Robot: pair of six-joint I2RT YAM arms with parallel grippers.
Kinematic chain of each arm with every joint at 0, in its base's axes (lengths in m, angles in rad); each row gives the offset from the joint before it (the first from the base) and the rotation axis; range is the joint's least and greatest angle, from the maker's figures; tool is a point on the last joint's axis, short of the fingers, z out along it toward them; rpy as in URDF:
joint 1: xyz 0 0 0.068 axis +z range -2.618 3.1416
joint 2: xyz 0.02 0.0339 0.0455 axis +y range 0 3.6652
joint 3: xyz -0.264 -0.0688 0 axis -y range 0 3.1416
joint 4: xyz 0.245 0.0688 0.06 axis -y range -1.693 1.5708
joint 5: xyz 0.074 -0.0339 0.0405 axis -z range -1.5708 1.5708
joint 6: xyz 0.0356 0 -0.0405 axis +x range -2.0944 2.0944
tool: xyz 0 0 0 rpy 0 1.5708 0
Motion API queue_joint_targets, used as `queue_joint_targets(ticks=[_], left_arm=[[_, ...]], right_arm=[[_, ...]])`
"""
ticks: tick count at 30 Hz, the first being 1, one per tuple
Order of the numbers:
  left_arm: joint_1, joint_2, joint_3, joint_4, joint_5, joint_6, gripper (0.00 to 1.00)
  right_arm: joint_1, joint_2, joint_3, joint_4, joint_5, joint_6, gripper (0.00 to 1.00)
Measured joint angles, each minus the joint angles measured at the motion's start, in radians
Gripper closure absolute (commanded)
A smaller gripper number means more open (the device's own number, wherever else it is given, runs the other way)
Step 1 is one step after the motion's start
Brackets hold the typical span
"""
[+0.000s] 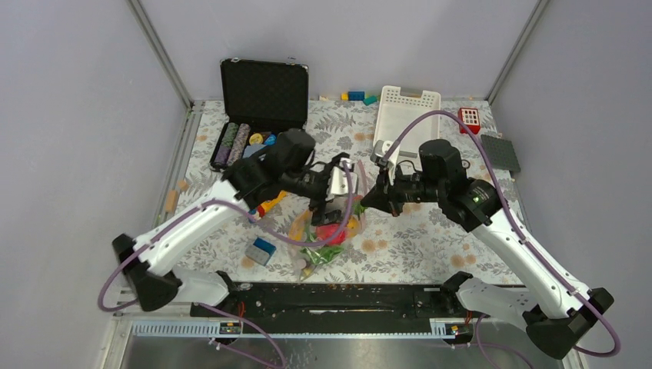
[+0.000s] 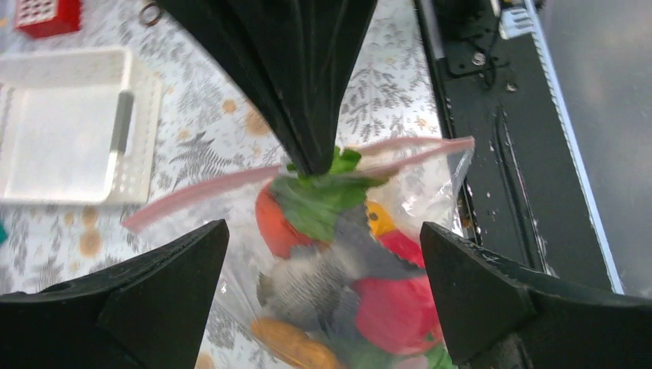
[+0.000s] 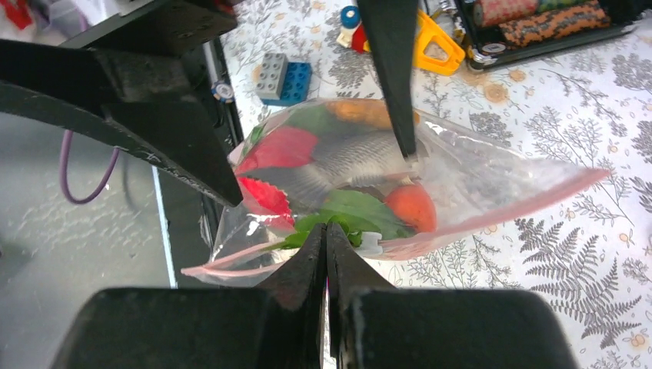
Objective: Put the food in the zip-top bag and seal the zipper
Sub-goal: Unzip the zipper food storage bag at the center of the board.
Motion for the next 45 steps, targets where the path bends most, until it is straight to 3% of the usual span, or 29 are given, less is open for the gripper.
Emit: queue_joint_targets(ticks=[5, 10, 16, 22, 27, 33, 39, 42, 45], left_arm=[[0.000, -0.276, -0.306, 0.277, -0.145, -0.302, 0.01], [-0.035, -0.492, -0.410, 0.447, -0.312, -0.595, 0.01], [-0.090, -0.546, -0.424, 0.505, -0.415, -0.814, 0.01], [-0.169, -0.550, -0.474, 0.474, -0.512, -0.883, 0.03], [-0.212, -0.534, -0.468, 0.438, -0.602, -0.883, 0.29], [-0.216, -0.503, -0.463, 0.392, -0.703, -0.868, 0.36], [-0.219, -0.504, -0.473, 0.382, -0.794, -0.857, 0.70], [-0.219, -0.504, -0.473, 0.379, -0.816, -0.849, 0.96], [-0.219, -0.507, -0.477, 0.383, -0.827, -0.843, 1.00]], right_arm=[[0.068, -0.033, -0.040, 0.086, 0.151, 0.148, 1.00], [0.161, -0.043, -0.041, 0.187, 0.295, 0.319, 1.00], [0.277, -0.016, -0.040, 0.268, 0.476, 0.461, 1.00], [0.397, 0.073, 0.019, 0.296, 0.682, 0.557, 1.00], [0.480, 0.130, 0.067, 0.299, 0.854, 0.599, 1.00], [0.513, 0.135, 0.076, 0.295, 0.965, 0.623, 1.00], [0.518, 0.134, 0.077, 0.295, 0.998, 0.633, 1.00], [0.518, 0.134, 0.077, 0.296, 0.998, 0.634, 1.00], [0.518, 0.134, 0.077, 0.296, 0.995, 0.634, 1.00]])
